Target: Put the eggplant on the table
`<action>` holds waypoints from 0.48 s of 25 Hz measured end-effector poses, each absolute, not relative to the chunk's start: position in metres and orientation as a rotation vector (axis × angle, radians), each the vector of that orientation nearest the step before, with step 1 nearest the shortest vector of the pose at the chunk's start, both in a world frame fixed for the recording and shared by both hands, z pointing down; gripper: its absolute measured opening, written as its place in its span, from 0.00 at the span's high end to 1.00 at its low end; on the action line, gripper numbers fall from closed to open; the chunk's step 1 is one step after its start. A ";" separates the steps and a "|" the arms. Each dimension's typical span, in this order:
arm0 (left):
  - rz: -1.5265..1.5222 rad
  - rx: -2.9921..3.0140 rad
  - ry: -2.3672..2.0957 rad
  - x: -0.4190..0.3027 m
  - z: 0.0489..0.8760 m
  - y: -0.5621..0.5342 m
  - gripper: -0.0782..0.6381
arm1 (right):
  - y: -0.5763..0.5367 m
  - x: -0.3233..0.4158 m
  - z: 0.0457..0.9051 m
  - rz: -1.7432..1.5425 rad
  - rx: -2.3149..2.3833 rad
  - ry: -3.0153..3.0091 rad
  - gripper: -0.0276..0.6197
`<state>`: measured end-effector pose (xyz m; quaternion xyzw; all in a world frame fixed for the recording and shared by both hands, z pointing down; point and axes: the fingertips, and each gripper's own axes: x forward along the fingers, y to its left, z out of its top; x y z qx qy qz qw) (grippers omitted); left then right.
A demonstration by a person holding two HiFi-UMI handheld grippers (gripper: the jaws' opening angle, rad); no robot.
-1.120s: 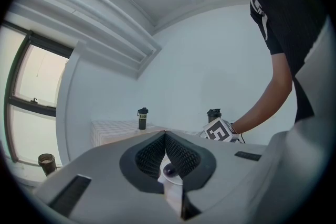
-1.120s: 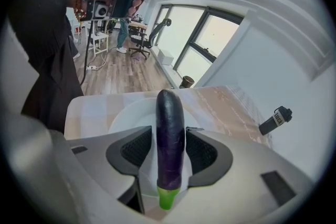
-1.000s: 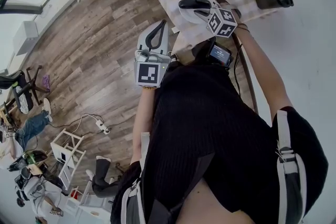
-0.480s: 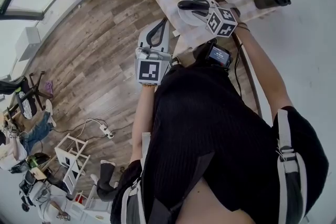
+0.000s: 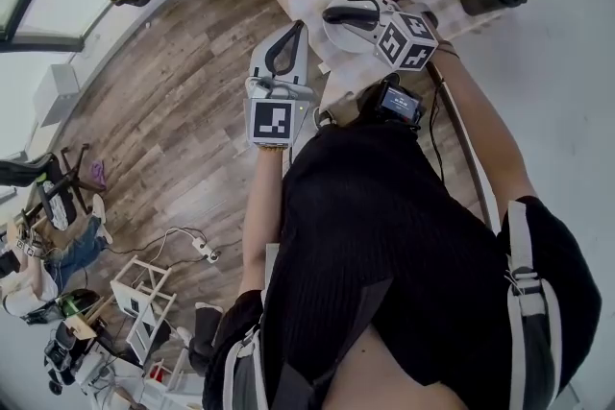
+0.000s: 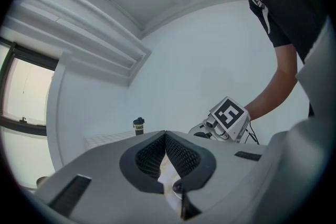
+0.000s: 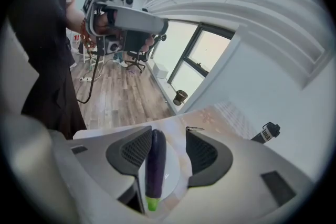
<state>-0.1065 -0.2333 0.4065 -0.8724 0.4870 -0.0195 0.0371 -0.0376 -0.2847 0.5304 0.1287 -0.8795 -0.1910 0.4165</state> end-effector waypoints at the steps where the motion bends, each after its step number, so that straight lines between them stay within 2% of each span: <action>1: -0.063 -2.674 1.494 -0.106 0.405 -0.236 0.91 | -0.285 -0.039 0.523 -0.482 0.331 -2.224 0.63; 12: -0.049 -2.615 1.540 -0.113 0.387 -0.253 0.91 | -0.272 -0.065 0.434 -0.597 0.434 -2.377 0.63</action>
